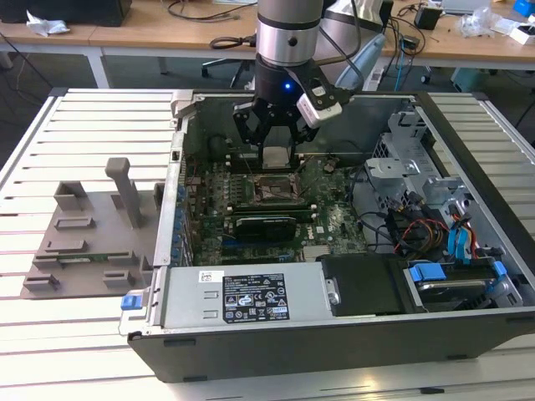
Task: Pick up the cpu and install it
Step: 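Pick up the cpu and move it towards the insertion slot, then place the cpu into insertion slot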
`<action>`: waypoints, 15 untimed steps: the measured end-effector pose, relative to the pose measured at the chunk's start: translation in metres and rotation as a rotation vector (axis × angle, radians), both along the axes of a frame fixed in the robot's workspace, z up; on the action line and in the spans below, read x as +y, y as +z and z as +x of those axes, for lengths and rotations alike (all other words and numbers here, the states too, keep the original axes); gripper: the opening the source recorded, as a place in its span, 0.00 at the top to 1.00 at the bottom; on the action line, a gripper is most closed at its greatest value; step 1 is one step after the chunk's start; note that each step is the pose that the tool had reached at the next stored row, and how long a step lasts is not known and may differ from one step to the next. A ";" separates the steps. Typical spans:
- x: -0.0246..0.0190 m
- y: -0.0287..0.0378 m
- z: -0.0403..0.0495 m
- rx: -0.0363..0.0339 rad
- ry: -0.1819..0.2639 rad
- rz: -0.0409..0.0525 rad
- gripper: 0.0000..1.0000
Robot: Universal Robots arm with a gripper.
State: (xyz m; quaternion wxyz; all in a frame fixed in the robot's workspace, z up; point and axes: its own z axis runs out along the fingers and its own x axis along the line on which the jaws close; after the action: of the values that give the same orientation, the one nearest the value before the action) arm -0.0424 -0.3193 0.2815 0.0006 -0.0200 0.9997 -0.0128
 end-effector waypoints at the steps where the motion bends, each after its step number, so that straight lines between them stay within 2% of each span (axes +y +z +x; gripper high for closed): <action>1: 0.0000 0.0000 0.0000 0.0000 0.000 0.0000 0.45; 9: 0.0000 0.0000 0.0001 0.0000 -0.003 -0.0001 0.45; 15: 0.0000 -0.0001 0.0001 0.0000 -0.118 -0.0003 0.45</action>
State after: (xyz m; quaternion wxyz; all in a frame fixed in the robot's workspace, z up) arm -0.0424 -0.3193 0.2815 -0.0002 0.0391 0.9992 -0.0129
